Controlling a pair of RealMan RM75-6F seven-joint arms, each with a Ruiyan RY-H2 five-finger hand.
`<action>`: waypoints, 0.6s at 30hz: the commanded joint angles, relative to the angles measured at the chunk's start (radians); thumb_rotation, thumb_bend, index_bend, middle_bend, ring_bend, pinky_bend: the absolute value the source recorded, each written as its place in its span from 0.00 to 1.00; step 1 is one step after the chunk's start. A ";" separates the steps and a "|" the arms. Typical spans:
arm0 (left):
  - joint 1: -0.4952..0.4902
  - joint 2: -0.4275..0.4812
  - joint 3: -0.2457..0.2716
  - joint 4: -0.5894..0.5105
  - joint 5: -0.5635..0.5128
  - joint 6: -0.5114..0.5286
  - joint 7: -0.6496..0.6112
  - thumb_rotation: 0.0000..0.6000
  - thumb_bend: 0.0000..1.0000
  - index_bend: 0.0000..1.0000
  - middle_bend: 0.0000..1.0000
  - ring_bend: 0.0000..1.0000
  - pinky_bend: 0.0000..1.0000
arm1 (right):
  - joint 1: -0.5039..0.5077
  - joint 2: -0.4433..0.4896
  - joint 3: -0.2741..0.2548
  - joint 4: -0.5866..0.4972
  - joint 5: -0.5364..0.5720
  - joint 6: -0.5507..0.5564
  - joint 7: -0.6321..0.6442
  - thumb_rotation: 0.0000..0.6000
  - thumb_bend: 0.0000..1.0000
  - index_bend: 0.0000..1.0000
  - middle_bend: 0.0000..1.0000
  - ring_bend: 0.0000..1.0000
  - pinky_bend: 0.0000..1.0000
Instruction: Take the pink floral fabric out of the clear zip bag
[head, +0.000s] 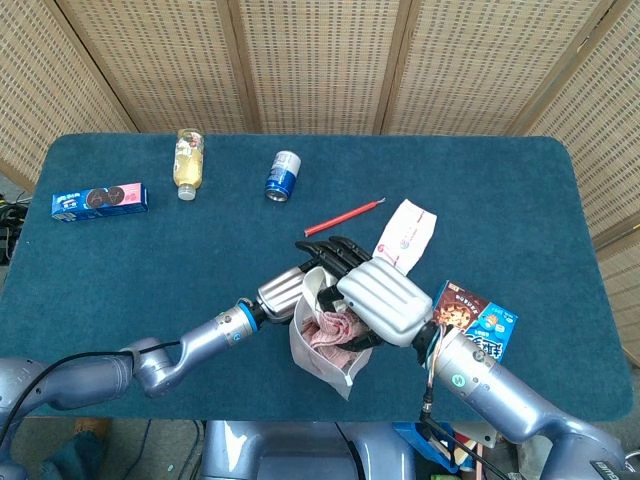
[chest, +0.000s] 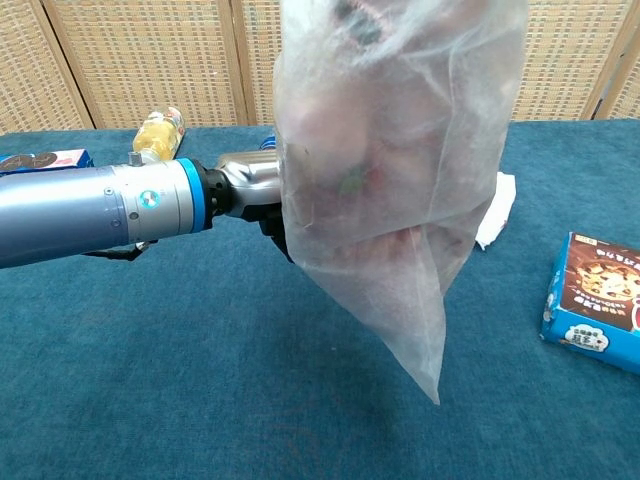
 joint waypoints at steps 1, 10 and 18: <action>0.002 -0.001 -0.003 0.000 -0.002 0.006 -0.001 1.00 0.48 0.37 0.00 0.00 0.00 | -0.001 0.001 -0.001 0.000 0.001 0.000 -0.001 1.00 0.66 0.81 0.00 0.00 0.00; 0.009 0.004 -0.011 0.000 0.001 0.029 -0.023 1.00 0.48 0.37 0.00 0.00 0.00 | -0.005 0.005 -0.002 0.000 -0.004 0.001 0.003 1.00 0.66 0.81 0.00 0.00 0.00; 0.008 0.003 -0.010 -0.003 0.001 0.028 -0.018 1.00 0.48 0.44 0.00 0.00 0.00 | -0.008 0.008 -0.001 0.000 -0.011 -0.002 0.007 1.00 0.66 0.81 0.00 0.00 0.00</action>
